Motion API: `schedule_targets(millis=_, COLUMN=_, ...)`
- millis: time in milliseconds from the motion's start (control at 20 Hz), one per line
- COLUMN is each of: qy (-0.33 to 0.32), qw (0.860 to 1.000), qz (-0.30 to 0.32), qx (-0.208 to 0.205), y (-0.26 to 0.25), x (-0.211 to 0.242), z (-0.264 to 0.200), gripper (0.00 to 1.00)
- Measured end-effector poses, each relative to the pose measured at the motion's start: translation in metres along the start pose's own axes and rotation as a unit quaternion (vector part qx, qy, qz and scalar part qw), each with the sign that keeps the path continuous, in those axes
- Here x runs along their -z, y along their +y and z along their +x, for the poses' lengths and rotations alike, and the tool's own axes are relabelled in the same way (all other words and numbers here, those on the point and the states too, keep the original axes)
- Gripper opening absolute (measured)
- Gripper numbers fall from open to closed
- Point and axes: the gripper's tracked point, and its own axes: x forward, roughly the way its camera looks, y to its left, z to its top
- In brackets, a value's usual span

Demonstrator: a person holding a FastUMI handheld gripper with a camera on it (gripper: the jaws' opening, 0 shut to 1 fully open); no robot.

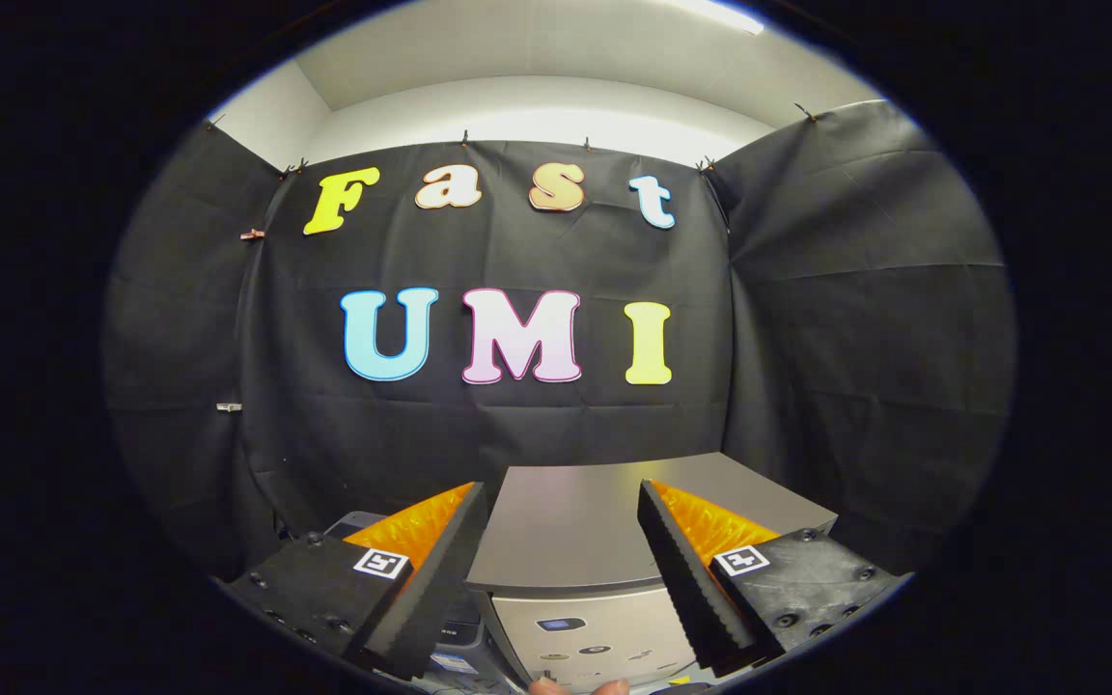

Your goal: Put the clothes into the washing machine and then close the washing machine lid.

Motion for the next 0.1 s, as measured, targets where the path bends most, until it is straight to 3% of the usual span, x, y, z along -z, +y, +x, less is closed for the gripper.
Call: schedule_targets(millis=100, qy=-0.001, qw=1.0, qz=-0.002, qx=-0.001, y=0.0015, x=0.0009, z=-0.001, gripper=0.99)
